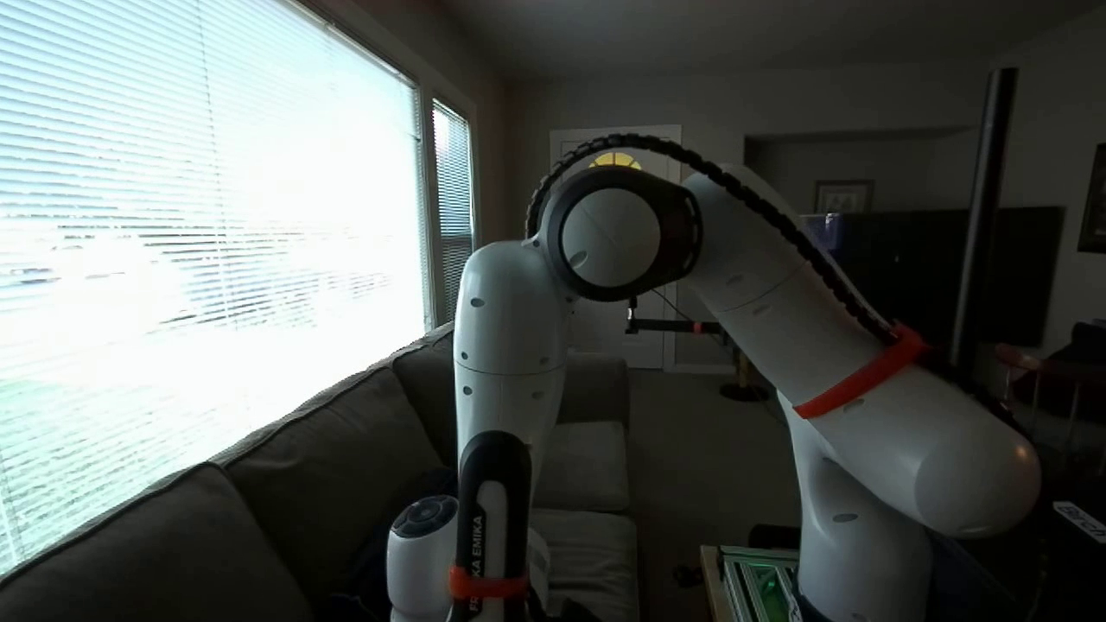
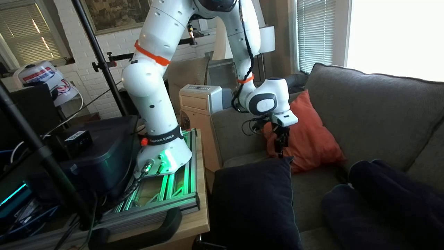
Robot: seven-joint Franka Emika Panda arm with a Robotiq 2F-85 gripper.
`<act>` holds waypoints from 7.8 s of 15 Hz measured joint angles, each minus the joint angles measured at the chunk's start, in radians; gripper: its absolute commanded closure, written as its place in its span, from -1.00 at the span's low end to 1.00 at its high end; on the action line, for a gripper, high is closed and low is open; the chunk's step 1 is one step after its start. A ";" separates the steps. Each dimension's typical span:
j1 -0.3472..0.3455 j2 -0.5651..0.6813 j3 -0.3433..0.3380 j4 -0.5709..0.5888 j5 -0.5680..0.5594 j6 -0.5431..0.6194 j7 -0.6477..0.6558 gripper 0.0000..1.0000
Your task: Move the left black pillow to the right
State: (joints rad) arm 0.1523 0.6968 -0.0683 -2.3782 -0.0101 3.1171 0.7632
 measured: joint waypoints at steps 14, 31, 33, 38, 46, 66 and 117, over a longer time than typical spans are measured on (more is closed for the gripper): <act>-0.145 0.173 0.127 0.067 0.001 0.246 -0.614 -1.00; -0.152 0.169 0.104 0.152 0.195 0.086 -0.525 0.95; -0.152 0.141 0.099 0.163 0.228 0.011 -0.489 0.95; -0.152 0.066 0.075 0.168 0.278 -0.097 -0.424 0.95; -0.124 -0.076 -0.043 0.170 0.282 -0.124 -0.365 0.95; 0.302 -0.179 -0.574 0.208 0.194 -0.123 0.223 0.95; 0.335 0.132 -0.712 0.266 0.229 0.003 0.620 -0.15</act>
State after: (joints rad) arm 0.4872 0.8287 -0.7803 -2.1124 0.2185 3.1203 1.3827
